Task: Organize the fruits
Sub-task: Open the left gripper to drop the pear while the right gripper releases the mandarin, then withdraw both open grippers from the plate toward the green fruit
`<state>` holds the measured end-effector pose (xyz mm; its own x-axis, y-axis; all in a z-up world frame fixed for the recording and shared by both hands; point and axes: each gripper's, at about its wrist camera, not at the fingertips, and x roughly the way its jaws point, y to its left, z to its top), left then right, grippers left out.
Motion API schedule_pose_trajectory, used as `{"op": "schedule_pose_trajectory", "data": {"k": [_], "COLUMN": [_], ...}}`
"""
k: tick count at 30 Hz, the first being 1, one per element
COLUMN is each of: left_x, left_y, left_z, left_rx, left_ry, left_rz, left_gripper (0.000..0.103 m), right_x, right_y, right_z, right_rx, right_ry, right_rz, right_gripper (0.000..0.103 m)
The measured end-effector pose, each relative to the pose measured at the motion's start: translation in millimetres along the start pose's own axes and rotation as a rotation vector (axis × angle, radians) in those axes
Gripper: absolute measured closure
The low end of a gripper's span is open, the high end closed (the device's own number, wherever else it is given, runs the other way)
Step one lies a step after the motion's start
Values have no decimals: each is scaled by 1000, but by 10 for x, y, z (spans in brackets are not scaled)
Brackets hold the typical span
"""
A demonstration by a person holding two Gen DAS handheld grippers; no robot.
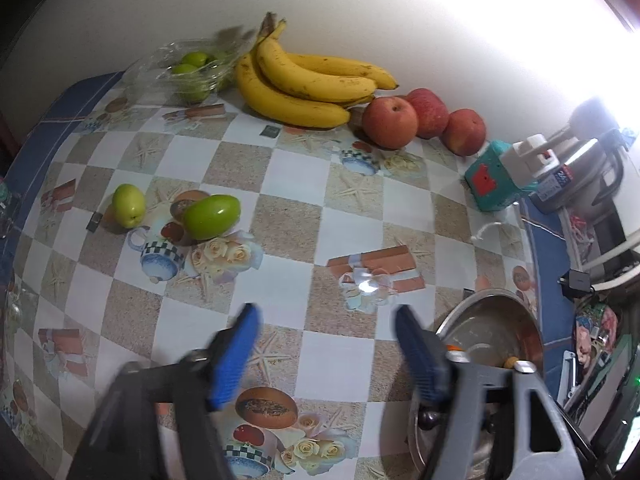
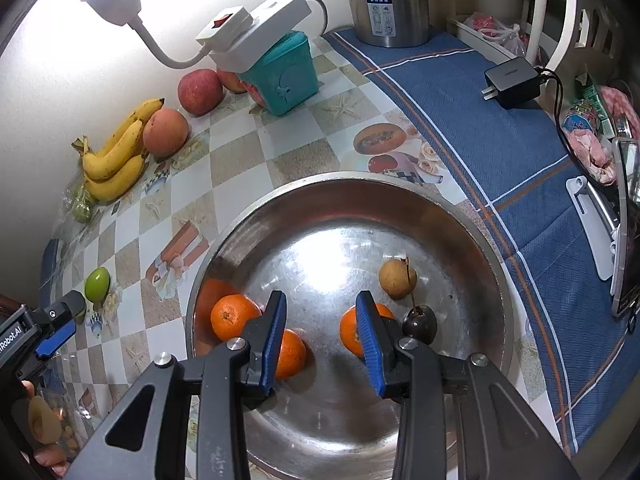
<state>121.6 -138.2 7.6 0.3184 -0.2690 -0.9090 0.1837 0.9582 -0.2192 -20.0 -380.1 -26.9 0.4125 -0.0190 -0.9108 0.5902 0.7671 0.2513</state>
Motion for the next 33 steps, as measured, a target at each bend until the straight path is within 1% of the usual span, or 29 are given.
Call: {"op": "schedule_pose_trajectory", "data": {"k": [1,2,3,6,8,10,14,16,18,21,24,30,33], "left_x": [18,37,56,126,175,216,271,291,316,346,364,375,365], "left_y": [14,27,41,102,128,152,217,249,270,275,245,179,165], "left_z": [-3,-7,-12,-38,-56,-74,-93,-99,-105,-112,-120,-140,-139], "left_rx": [-8,-14,-27,-71,-90,-99,-126,-139,-146,-140,-118,-68,-48], "left_ry": [5,10,19,48,63,71,79,84,88,92,92,81,73], "left_rz": [10,14,16,6,11,34,62,68,80,97,116,165,180], "left_gripper": [15,13,9,0,0,0,0,0,0,0,0,0,0], "right_x": [9,17,26,64,91,111,124,136,154,167,169,163,150], "right_y": [4,6,8,21,43,62,71,84,96,99,96,118,135], "right_z": [-2,-1,-2,-11,-22,-33,-42,-50,-56,-61,-57,-59,-60], "right_rx": [-4,-8,-12,-26,-41,-54,-58,-66,-74,-79,-79,-91,-107], "right_ry": [2,3,5,21,28,34,38,40,46,53,54,44,30], "right_rz": [-7,-13,-13,-12,-22,-33,-38,-46,-50,-50,-52,-44,-68], "right_gripper": [56,50,41,40,38,28,25,21,21,20,13,12,0]}}
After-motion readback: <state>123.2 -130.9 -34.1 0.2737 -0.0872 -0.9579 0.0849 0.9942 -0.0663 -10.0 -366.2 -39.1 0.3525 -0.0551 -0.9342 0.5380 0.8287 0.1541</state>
